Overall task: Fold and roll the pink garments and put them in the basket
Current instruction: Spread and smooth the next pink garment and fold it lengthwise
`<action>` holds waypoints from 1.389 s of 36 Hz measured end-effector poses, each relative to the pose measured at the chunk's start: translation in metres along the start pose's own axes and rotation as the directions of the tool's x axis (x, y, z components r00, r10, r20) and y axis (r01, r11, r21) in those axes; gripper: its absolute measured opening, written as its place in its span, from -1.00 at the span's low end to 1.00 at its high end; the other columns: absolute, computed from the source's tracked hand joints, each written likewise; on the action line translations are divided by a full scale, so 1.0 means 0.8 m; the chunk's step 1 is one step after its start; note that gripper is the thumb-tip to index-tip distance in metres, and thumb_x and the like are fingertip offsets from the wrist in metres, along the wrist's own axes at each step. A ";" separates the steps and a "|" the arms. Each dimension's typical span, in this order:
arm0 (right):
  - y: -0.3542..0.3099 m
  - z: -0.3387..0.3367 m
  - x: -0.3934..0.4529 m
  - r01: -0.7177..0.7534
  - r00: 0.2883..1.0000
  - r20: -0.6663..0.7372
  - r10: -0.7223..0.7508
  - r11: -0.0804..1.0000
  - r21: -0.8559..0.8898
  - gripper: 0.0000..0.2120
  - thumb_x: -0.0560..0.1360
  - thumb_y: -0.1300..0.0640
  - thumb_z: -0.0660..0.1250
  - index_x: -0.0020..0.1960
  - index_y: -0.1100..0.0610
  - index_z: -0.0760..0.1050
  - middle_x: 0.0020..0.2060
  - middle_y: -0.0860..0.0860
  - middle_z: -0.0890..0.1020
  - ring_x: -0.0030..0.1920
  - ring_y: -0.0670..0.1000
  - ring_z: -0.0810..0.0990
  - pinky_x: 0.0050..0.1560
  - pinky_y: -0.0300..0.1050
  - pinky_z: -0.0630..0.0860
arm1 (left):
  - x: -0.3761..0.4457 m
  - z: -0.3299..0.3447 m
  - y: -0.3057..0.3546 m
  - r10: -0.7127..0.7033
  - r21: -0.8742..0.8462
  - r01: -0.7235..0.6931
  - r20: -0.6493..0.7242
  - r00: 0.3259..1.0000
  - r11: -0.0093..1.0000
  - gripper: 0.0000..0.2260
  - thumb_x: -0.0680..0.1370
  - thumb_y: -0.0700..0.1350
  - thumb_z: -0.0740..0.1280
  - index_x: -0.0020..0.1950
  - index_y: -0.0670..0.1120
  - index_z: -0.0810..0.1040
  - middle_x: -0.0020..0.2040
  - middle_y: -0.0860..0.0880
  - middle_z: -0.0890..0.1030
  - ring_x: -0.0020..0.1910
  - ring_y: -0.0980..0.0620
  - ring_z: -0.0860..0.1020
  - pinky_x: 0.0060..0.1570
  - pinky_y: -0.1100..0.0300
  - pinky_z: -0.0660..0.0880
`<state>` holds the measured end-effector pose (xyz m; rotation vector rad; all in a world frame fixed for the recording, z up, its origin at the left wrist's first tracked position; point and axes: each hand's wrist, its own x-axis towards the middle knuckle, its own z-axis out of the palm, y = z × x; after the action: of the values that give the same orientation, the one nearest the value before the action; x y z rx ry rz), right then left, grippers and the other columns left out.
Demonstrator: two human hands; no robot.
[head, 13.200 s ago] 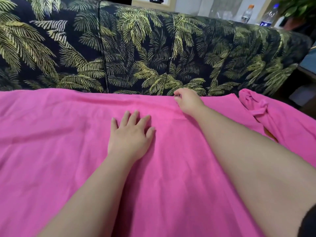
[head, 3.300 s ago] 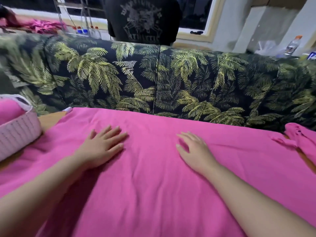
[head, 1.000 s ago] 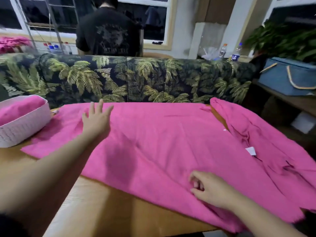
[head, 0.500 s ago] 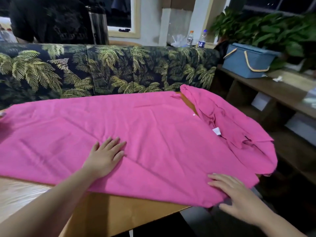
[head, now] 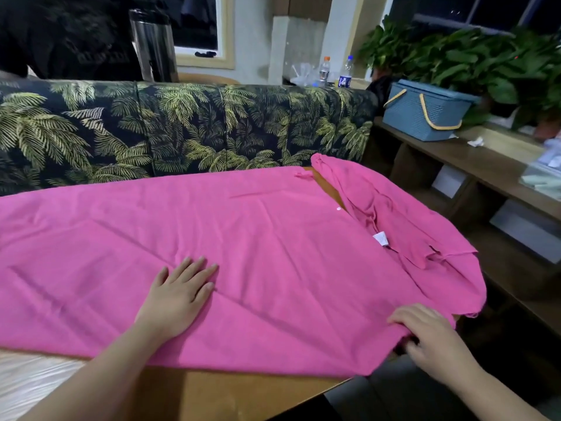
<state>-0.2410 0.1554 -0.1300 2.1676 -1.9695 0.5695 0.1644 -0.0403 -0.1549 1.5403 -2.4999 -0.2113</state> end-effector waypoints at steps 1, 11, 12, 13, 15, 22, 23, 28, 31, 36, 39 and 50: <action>-0.005 0.003 0.009 -0.012 0.998 -0.056 0.011 1.000 -0.014 -0.65 0.12 0.28 0.37 -0.12 0.07 0.63 -0.18 -0.08 0.64 -0.09 -0.06 0.58 -0.10 -0.09 0.48 | 0.000 0.000 0.000 0.002 -0.002 -0.002 -0.008 1.000 1.000 -0.31 0.45 0.29 -0.29 0.51 0.18 0.23 0.52 0.12 0.22 0.53 0.05 0.12 0.42 -0.09 0.10; -0.104 0.026 0.214 0.089 0.939 -0.343 -0.009 0.971 0.220 -0.67 0.36 0.15 0.16 -0.01 0.20 0.62 -0.09 0.07 0.67 -0.03 0.03 0.47 0.01 -0.12 0.27 | -0.004 0.003 -0.002 0.016 -0.072 -0.019 -0.036 0.999 0.997 -0.44 0.53 0.13 -0.17 0.43 0.14 0.38 0.46 0.12 0.35 0.49 0.01 0.26 0.41 -0.13 0.18; -0.118 0.031 0.239 0.105 0.936 -0.353 -0.014 0.965 0.240 -0.68 0.39 0.15 0.16 -0.01 0.19 0.62 -0.09 0.07 0.67 -0.03 0.03 0.47 0.00 -0.13 0.25 | -0.004 0.005 -0.004 0.021 -0.081 -0.026 -0.059 0.998 0.996 -0.49 0.54 0.08 -0.12 0.39 0.13 0.43 0.43 0.12 0.40 0.46 0.01 0.32 0.38 -0.13 0.24; -0.132 0.037 0.263 0.111 0.934 -0.358 -0.011 0.960 0.258 -0.69 0.41 0.14 0.16 -0.01 0.18 0.62 -0.09 0.06 0.67 -0.03 0.05 0.49 0.00 -0.12 0.25 | -0.003 0.006 -0.008 0.036 -0.097 -0.045 -0.090 0.995 0.994 -0.54 0.53 0.02 -0.05 0.33 0.13 0.48 0.38 0.11 0.46 0.40 0.01 0.39 0.32 -0.11 0.32; -0.158 0.054 0.310 0.074 0.948 -0.318 0.029 0.949 0.307 -0.69 0.46 0.12 0.15 0.03 0.16 0.61 -0.04 0.05 0.67 0.01 0.11 0.53 0.05 -0.06 0.30 | -0.001 0.001 -0.016 0.085 -0.188 -0.117 -0.166 0.982 0.975 -0.59 0.48 -0.10 0.04 0.18 0.11 0.57 0.23 0.07 0.59 0.24 0.00 0.55 0.19 -0.01 0.46; -0.209 0.133 0.416 -0.077 0.995 -0.036 0.088 0.967 0.243 -0.75 0.57 0.15 0.23 0.21 0.08 0.53 0.15 0.00 0.60 0.22 0.09 0.48 0.24 -0.01 0.27 | 0.023 -0.046 -0.093 0.022 -0.118 -0.030 -0.064 0.998 0.993 -0.47 0.32 -0.09 -0.05 0.18 0.33 0.35 0.11 0.36 0.48 0.19 0.24 0.33 0.02 0.11 0.22; -0.210 0.145 0.422 -0.089 0.996 0.016 0.087 0.973 0.211 -0.76 0.57 0.12 0.23 0.21 0.06 0.53 0.16 -0.01 0.60 0.23 0.08 0.47 0.24 -0.02 0.27 | 0.029 -0.048 -0.111 -0.010 -0.050 0.007 -0.051 0.999 0.999 -0.50 0.38 -0.13 0.02 0.20 0.35 0.34 0.17 0.34 0.46 0.25 0.23 0.30 0.07 0.08 0.20; -0.207 0.191 0.432 -0.047 0.984 0.178 0.030 0.995 0.091 -0.78 0.56 -0.02 0.27 0.15 0.02 0.53 0.13 -0.04 0.58 0.23 0.04 0.45 0.21 -0.04 0.26 | 0.064 -0.070 -0.164 -0.146 0.089 0.138 0.091 0.985 0.986 -0.69 0.58 -0.05 0.22 0.23 0.34 0.44 0.20 0.26 0.38 0.36 0.14 0.23 0.36 -0.05 0.02; -0.199 0.201 0.435 -0.014 0.982 0.188 -0.002 0.997 0.082 -0.80 0.57 -0.01 0.25 0.13 0.03 0.54 0.11 -0.06 0.57 0.22 0.03 0.45 0.24 -0.03 0.24 | 0.082 -0.076 -0.191 0.037 0.184 -0.039 0.016 0.999 0.982 -0.84 0.49 0.15 0.23 0.04 0.23 0.50 -0.07 0.22 0.47 0.14 0.11 0.35 0.21 -0.17 0.24; -0.182 0.202 0.456 -0.027 0.991 0.137 0.008 0.991 0.132 -0.82 0.58 0.03 0.22 0.04 0.06 0.57 -0.02 0.02 0.65 0.05 0.12 0.57 0.05 -0.01 0.44 | 0.112 -0.095 -0.216 0.179 0.042 -0.175 -0.304 0.936 0.984 -0.84 0.44 0.18 0.15 -0.09 0.15 0.35 -0.19 0.20 0.43 -0.10 0.10 0.36 -0.05 -0.01 0.25; -0.171 0.209 0.473 -0.029 0.991 0.131 0.015 0.994 0.106 -0.79 0.58 0.02 0.22 0.10 0.05 0.58 0.04 0.03 0.61 0.13 0.13 0.51 0.09 -0.01 0.42 | 0.133 -0.095 -0.226 -0.004 -0.052 -0.015 -0.342 0.940 0.999 -0.78 0.44 0.20 0.06 -0.06 0.12 0.34 -0.11 0.11 0.53 -0.01 -0.02 0.48 0.03 -0.04 0.26; -0.163 0.221 0.459 -0.109 0.908 0.403 0.111 0.994 -0.028 -0.56 0.64 -0.08 -0.04 0.52 -0.21 0.12 0.54 -0.11 0.12 0.54 -0.03 0.03 0.51 0.09 -0.04 | 0.127 -0.049 -0.228 -0.379 0.069 0.378 0.001 0.925 0.923 -0.22 0.32 0.36 -0.36 0.49 0.26 0.15 0.55 0.16 0.13 0.54 0.10 0.00 0.46 -0.10 0.00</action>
<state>-0.0596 -0.2318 -0.1348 2.3306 -2.3004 0.1284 0.2873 -0.2135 -0.1479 2.0487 -2.2144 -0.1940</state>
